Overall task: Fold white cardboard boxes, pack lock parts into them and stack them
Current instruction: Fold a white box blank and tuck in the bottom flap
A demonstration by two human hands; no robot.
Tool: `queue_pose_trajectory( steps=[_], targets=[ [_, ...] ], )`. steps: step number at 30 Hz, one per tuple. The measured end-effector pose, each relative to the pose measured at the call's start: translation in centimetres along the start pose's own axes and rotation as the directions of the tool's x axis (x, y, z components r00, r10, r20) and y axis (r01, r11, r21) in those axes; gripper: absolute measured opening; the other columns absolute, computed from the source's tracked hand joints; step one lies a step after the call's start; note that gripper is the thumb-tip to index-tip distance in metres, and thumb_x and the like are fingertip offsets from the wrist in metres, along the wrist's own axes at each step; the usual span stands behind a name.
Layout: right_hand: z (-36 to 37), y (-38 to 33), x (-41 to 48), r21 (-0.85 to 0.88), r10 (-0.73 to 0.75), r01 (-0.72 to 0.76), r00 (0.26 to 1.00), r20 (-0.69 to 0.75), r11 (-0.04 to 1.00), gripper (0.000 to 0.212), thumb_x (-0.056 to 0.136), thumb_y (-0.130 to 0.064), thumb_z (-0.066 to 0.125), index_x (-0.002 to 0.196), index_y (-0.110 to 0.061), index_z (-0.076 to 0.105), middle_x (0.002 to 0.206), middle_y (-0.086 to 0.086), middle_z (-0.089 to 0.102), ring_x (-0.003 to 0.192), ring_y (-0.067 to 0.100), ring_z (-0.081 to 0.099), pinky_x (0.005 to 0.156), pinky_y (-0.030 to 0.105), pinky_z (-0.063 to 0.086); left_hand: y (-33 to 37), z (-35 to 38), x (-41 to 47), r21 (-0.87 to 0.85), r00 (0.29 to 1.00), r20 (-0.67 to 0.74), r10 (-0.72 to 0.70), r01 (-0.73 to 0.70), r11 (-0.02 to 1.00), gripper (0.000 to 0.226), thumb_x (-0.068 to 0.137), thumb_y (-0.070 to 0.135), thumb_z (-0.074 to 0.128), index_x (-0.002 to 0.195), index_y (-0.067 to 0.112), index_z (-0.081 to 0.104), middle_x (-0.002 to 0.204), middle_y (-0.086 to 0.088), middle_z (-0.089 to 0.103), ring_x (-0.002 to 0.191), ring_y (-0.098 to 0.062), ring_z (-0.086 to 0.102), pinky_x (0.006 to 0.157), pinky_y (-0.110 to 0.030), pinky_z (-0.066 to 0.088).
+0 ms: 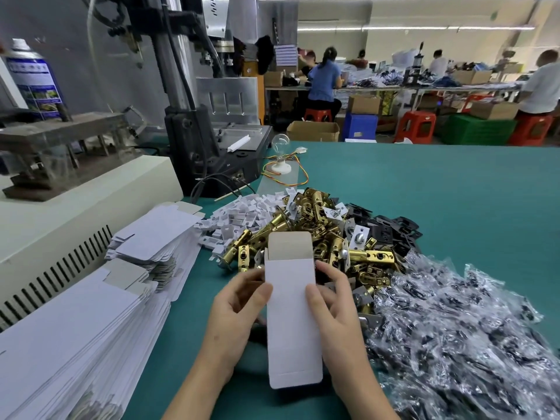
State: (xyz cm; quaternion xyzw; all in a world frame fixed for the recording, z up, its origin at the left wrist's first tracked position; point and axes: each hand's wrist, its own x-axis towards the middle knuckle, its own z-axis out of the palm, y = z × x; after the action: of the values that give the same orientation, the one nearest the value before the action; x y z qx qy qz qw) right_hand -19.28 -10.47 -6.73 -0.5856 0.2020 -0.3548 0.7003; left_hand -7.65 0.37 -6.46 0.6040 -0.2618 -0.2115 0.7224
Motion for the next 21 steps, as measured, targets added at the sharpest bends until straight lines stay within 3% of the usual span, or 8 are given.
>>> queue_pose_trajectory(
  steps=[3,7,13,15,18,21],
  targets=[
    [0.28,-0.39,-0.24,0.05,0.031,-0.034,0.997,0.07,0.998,0.034,0.096,-0.038,0.063,0.127,-0.051,0.055,0.106,0.004,0.078,0.091,0.027,0.077,0.069,0.037,0.063,0.09,-0.46,0.14,-0.007,0.998,-0.021,0.062,-0.062,0.998,0.051,0.072,0.053,0.08,0.122,0.051,0.07,0.097,-0.005,0.078,0.08,-0.013,0.072,0.064,-0.027,0.06],
    [0.41,-0.72,-0.28,0.133,0.028,-0.039,0.996,0.086,0.99,0.043,0.092,-0.034,0.066,0.133,-0.045,0.057,0.109,0.005,0.077,0.092,0.027,0.077,0.068,0.032,0.061,-0.1,-0.56,0.11,0.041,0.992,0.008,0.127,-0.127,0.991,0.047,0.077,0.052,0.075,0.124,0.049,0.072,0.094,0.0,0.076,0.087,-0.011,0.072,0.073,-0.026,0.06],
    [0.09,-0.55,-0.16,0.077,0.007,-0.008,1.0,0.018,0.997,0.025,0.093,-0.04,0.066,0.117,-0.036,0.068,0.103,0.003,0.075,0.089,0.017,0.073,0.07,0.028,0.059,-0.21,-0.57,-0.13,0.08,0.985,0.058,0.165,-0.169,0.982,0.039,0.08,0.046,0.071,0.119,0.045,0.071,0.097,-0.005,0.075,0.095,-0.022,0.073,0.079,-0.036,0.063],
    [-0.07,-0.32,-0.19,0.036,0.013,-0.014,0.999,0.034,0.999,0.027,0.091,-0.041,0.063,0.115,-0.03,0.068,0.1,0.003,0.074,0.087,0.019,0.069,0.07,0.03,0.058,-0.3,-0.68,-0.13,0.107,0.983,0.072,0.171,-0.178,0.978,0.037,0.08,0.046,0.07,0.117,0.042,0.071,0.094,-0.004,0.074,0.092,-0.023,0.071,0.076,-0.036,0.061],
    [-0.18,-0.17,-0.19,-0.006,0.01,-0.01,0.999,0.041,1.0,0.026,0.091,-0.043,0.062,0.109,-0.025,0.068,0.094,0.004,0.071,0.08,0.019,0.064,0.066,0.034,0.054,-0.51,-0.65,-0.05,0.122,0.981,0.079,0.177,-0.186,0.975,0.033,0.08,0.045,0.069,0.109,0.03,0.071,0.086,0.002,0.071,0.081,-0.013,0.065,0.067,-0.024,0.055],
    [-0.33,-0.1,0.03,-0.039,0.008,-0.007,1.0,0.024,0.999,0.02,0.09,-0.041,0.061,0.098,-0.025,0.072,0.085,-0.002,0.07,0.073,0.012,0.061,0.061,0.027,0.051,-0.63,-0.5,0.14,0.139,0.981,0.07,0.18,-0.188,0.972,0.023,0.079,0.046,0.069,0.092,0.027,0.07,0.083,0.009,0.066,0.077,-0.006,0.06,0.063,-0.019,0.049]
  ],
)
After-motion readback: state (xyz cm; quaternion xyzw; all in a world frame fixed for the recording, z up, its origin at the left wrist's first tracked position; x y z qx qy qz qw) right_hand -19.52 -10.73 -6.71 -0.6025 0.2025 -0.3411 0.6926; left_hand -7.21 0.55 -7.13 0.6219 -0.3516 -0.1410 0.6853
